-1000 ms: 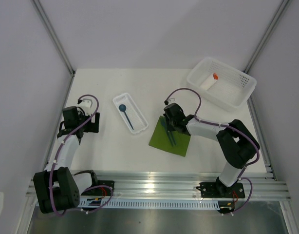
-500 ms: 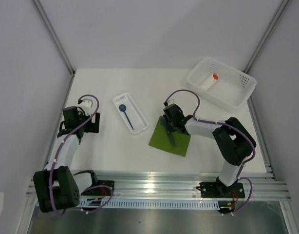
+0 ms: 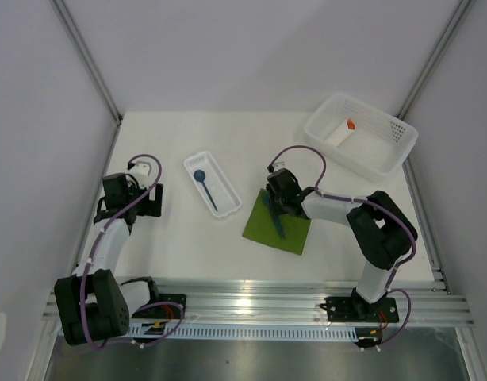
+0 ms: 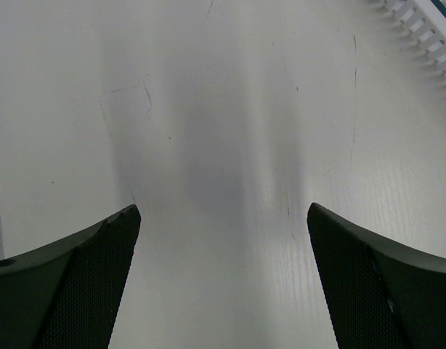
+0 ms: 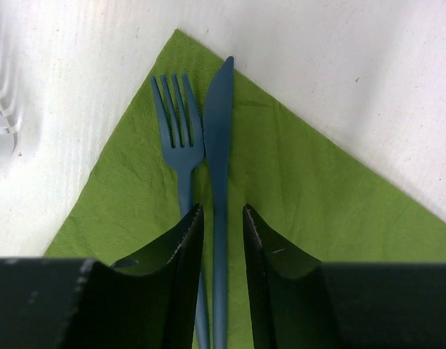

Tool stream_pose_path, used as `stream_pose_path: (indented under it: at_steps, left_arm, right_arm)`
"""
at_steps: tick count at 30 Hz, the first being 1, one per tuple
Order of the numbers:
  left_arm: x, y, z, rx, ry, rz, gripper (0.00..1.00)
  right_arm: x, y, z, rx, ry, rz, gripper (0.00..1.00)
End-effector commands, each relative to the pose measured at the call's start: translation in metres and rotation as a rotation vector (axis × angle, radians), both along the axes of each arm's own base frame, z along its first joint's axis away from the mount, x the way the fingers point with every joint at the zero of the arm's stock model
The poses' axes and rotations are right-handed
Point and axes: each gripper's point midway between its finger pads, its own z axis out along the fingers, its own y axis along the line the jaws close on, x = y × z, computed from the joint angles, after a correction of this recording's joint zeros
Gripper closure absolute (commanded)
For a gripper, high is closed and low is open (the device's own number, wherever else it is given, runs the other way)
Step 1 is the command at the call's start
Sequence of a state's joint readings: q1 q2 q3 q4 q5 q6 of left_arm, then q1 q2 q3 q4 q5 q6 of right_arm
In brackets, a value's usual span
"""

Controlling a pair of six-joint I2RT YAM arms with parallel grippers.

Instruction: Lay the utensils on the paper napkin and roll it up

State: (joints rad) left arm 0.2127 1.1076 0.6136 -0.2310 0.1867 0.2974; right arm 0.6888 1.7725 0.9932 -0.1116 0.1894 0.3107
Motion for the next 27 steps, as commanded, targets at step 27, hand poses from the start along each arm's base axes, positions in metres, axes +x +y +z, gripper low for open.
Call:
stream_pose_path:
  at_steps: [27]
  left_arm:
    - [-0.014, 0.019, 0.000, 0.104, 0.014, 0.035, 0.01]
  right_arm:
    - [0.040, 0.225, 0.070, 0.244, -0.159, 0.480, 0.69]
